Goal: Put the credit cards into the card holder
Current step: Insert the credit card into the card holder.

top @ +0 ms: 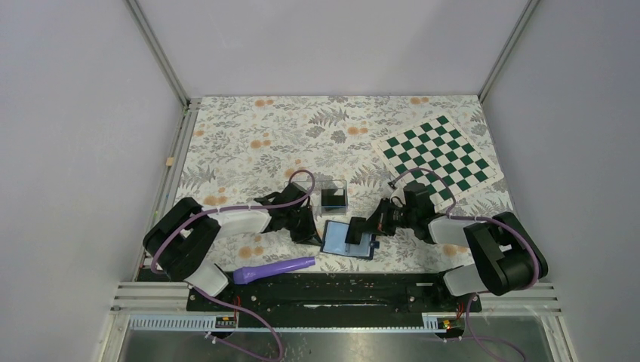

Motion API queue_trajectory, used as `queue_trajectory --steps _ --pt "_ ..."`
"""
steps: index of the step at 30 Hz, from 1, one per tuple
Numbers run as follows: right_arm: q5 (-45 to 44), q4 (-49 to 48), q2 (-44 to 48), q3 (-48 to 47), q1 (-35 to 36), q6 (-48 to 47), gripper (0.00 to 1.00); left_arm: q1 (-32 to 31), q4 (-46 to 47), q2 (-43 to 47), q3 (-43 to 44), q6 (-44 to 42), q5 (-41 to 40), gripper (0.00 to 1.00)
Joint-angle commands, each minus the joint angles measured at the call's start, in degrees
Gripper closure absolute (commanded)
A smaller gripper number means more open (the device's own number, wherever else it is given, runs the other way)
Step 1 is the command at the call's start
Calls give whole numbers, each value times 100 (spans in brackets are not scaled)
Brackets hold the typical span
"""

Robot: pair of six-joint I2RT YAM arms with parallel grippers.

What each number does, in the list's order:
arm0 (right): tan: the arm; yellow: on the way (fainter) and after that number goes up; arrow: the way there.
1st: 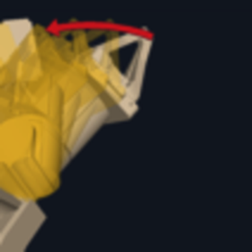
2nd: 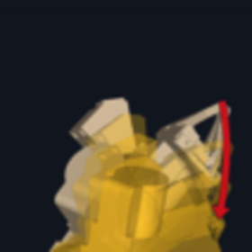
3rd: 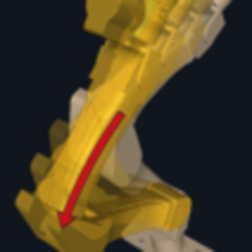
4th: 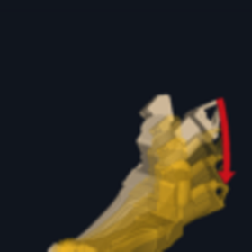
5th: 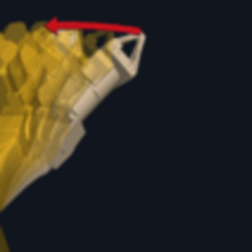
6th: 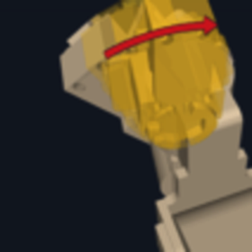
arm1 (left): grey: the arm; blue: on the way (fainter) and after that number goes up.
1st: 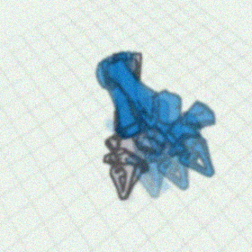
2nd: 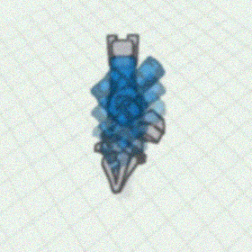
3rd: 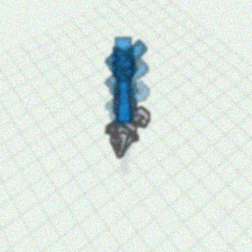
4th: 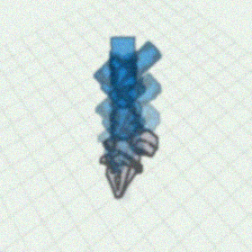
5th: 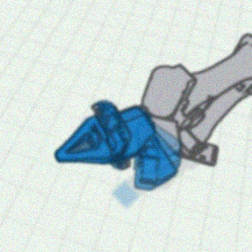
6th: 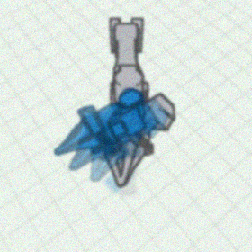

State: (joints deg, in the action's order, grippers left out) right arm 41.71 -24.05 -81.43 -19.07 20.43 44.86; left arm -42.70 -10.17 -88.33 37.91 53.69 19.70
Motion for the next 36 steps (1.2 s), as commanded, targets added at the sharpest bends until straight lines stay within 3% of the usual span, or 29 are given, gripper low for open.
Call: queue_trajectory --steps 1,12,28,31,36 --pt "132 -331 173 44 -113 70 100 -69 196 -100 82 67 -103 100" --pt "-3 -39 -94 -39 -144 -231 100 -168 191 -169 142 88 -133 100" --pt "497 -1408 -648 460 -144 560 100 -331 410 -267 166 271 -121 100" --pt "331 -967 -433 366 -144 281 100 -336 406 -272 149 273 -131 100" --pt "-322 987 306 -234 -143 -671 100 -336 402 -259 105 284 -160 100"
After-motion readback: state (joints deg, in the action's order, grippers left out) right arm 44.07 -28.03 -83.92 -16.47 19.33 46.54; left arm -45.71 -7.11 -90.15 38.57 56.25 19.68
